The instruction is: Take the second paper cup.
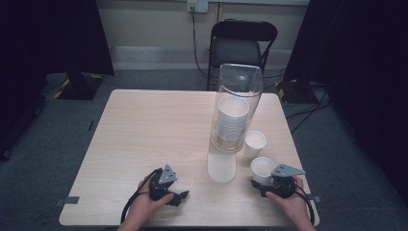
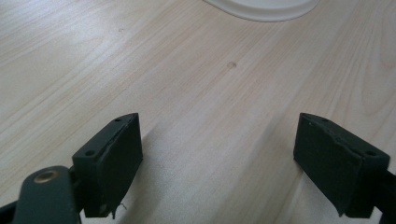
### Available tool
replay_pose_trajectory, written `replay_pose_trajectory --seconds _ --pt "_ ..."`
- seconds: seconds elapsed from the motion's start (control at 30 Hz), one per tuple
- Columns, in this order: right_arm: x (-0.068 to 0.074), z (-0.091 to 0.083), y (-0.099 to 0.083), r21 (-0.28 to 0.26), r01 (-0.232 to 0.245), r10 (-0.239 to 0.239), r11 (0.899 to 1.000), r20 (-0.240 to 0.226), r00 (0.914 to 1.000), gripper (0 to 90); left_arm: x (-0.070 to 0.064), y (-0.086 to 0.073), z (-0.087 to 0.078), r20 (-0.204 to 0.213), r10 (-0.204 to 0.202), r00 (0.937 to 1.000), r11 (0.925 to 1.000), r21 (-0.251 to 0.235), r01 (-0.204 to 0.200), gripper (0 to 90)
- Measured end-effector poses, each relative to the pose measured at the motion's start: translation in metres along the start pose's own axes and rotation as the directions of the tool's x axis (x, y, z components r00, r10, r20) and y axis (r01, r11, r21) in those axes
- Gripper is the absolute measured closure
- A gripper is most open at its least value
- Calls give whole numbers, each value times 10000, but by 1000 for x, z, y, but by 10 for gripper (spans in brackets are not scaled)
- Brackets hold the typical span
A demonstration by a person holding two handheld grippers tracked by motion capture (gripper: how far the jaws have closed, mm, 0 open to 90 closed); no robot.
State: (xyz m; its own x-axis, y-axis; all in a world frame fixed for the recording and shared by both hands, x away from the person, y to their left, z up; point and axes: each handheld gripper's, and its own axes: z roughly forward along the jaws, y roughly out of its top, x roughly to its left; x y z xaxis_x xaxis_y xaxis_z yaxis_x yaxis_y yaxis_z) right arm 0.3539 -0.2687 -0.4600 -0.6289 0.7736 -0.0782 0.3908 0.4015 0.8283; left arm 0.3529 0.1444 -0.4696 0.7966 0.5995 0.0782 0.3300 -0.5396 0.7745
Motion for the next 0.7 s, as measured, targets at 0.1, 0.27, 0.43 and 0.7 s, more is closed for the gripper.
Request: replay_pose_trajectory --seconds 0.1,0.27,0.43,0.7 --pt "-2 -1 -2 34 -321 321 9995 62 9995 171 0 0 0 8 -9 10000 10000 -1 9 150" --pt "-4 -17 -15 357 -364 372 9987 -221 9991 144 0 -1 1 69 -47 10000 9999 -141 48 150" --pt "-9 -39 -33 852 316 -292 9959 -303 9991 134 0 -1 1 63 -56 10000 9999 -153 57 150" --pt "-10 -44 -38 909 355 -328 9952 -317 9990 116 0 -1 1 63 -103 9999 9998 -182 104 150"
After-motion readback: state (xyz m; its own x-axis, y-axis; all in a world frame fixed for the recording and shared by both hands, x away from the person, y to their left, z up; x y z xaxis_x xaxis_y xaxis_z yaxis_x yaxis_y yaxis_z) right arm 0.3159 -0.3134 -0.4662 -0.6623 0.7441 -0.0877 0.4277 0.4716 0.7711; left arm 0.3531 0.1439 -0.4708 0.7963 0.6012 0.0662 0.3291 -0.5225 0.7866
